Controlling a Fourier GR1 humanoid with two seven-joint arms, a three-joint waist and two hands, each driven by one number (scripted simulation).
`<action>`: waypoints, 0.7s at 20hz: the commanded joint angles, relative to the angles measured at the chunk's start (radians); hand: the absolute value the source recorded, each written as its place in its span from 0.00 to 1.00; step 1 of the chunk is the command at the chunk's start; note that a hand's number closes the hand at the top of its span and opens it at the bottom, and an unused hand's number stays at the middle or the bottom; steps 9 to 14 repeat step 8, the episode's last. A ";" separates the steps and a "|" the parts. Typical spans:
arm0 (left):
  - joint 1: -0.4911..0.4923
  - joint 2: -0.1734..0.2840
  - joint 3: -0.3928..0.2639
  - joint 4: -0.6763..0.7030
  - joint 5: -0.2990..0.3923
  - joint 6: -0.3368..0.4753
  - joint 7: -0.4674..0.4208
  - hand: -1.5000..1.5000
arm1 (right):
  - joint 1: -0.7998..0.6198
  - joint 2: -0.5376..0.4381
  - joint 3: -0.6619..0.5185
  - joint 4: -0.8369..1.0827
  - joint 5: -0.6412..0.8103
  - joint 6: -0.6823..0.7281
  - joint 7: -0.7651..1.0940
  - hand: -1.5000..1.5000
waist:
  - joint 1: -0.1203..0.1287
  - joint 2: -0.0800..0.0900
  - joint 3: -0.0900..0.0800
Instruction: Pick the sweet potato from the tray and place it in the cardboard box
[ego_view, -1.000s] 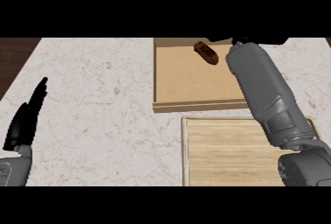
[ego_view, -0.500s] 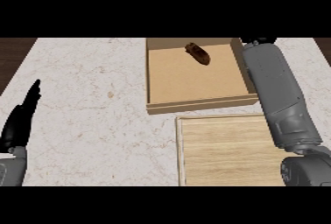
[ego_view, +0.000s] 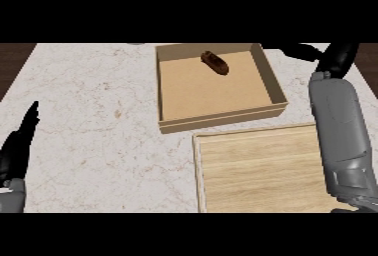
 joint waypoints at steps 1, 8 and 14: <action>0.000 0.027 0.037 0.053 0.014 -0.011 -0.048 0.50 | 0.202 -0.016 0.024 -0.221 -0.043 0.112 0.002 0.00 | -0.019 -0.002 -0.001; 0.034 0.004 0.021 -0.009 0.006 -0.009 -0.020 0.50 | 0.501 -0.076 0.074 -0.665 -0.099 0.397 0.166 0.00 | -0.022 -0.001 -0.001; 0.034 0.004 0.021 -0.009 0.006 -0.009 -0.020 0.50 | 0.501 -0.076 0.074 -0.665 -0.099 0.397 0.166 0.00 | -0.022 -0.001 -0.001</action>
